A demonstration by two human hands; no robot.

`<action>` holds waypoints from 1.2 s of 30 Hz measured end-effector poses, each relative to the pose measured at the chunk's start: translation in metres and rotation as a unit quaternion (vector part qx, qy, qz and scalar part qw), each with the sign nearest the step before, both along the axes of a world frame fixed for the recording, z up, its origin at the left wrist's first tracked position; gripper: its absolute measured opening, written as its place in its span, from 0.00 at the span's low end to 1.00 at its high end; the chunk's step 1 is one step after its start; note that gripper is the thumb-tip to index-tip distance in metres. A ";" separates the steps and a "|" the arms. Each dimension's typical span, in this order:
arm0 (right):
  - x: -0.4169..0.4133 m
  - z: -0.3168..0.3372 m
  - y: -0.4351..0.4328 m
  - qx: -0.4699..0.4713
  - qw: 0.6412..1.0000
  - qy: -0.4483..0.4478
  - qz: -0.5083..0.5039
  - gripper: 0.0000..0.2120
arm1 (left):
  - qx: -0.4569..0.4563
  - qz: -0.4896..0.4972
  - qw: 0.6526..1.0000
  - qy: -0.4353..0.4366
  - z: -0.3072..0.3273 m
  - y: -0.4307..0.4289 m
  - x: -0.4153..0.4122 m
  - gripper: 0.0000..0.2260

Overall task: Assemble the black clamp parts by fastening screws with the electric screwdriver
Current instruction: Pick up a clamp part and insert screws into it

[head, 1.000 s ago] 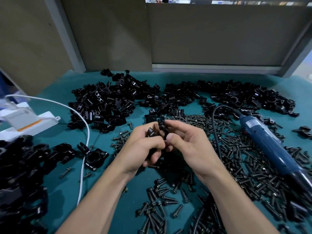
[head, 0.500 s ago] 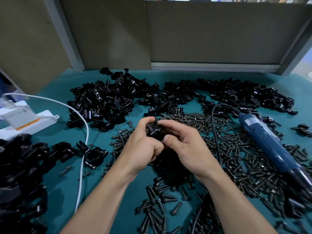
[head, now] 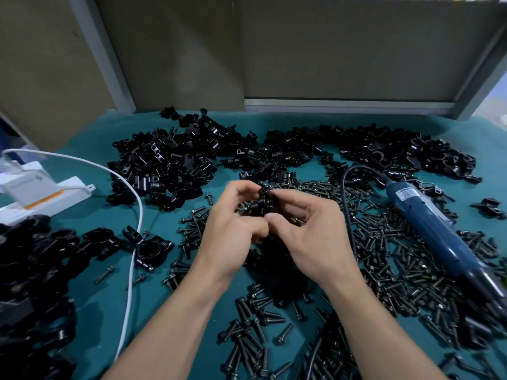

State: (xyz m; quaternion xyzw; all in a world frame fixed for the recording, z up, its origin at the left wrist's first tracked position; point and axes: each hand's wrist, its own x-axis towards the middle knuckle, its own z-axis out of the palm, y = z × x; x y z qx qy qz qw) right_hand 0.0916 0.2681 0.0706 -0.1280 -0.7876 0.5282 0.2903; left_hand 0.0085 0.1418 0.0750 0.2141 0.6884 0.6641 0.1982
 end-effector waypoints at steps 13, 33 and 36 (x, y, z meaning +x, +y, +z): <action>-0.001 -0.004 0.001 -0.029 0.999 -0.007 -0.021 0.20 | 0.101 -0.060 0.990 -0.075 0.001 0.006 0.001 0.14; 0.045 0.059 0.001 0.234 0.930 -0.274 0.072 0.07 | 0.089 0.037 0.992 -0.084 0.015 -0.033 -0.004 0.14; 0.058 0.051 -0.015 0.266 0.877 -0.375 0.138 0.08 | 0.067 0.049 0.993 -0.088 0.002 -0.038 0.006 0.12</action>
